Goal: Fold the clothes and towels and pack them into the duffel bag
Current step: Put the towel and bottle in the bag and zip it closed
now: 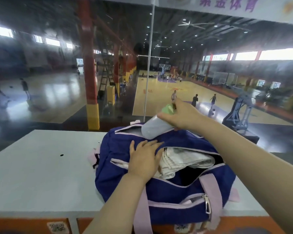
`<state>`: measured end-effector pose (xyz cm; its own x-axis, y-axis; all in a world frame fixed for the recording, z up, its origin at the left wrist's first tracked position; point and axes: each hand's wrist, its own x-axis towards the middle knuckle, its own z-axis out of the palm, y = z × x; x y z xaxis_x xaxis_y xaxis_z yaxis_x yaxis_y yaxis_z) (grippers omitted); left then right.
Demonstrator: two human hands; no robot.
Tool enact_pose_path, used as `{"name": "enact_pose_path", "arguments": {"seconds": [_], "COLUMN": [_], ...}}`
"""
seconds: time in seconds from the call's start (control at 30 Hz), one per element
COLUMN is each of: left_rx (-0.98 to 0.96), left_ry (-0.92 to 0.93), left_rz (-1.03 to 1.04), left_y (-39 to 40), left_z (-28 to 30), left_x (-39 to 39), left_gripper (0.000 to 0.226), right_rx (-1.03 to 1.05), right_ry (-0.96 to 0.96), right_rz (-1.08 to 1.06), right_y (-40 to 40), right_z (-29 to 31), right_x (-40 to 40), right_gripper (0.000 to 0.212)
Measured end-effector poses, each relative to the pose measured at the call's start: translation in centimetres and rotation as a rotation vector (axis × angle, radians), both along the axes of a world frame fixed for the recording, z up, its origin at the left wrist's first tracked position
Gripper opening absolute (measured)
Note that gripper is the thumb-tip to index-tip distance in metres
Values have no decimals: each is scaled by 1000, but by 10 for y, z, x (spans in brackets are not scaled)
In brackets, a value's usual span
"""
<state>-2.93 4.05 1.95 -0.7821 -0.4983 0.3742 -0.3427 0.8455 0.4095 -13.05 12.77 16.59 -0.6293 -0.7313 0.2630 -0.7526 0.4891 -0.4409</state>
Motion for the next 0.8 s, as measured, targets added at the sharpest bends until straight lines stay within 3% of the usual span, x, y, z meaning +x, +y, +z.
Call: {"name": "enact_pose_path", "arguments": {"seconds": [0.13,0.23,0.37,0.47,0.63,0.8], "left_rx": [-17,-118,-147,-197,-182,-222], "left_ry": [230,324,363,397,314,289], "left_rz": [-13,-44,-126,-151,-159,-148], "left_y": [4,4,9,12,9,14], "left_z": [4,13,14,14,20,21], "left_x": [7,11,20,27,28,22], "left_gripper": [29,28,39,33,32,20], "right_rx": [6,-17,233,344,194,314], "right_ry": [141,213,530,712,482,498], "right_rz": [63,163,299,319,288,367], "right_y": [-3,-15,-23,-28,-29,-24], "right_z": [-7,-14,-14,-19,-21,6], "right_x": [-3,-6,-18,-26,-38,-36], "right_gripper": [47,52,65,65,66,57]}}
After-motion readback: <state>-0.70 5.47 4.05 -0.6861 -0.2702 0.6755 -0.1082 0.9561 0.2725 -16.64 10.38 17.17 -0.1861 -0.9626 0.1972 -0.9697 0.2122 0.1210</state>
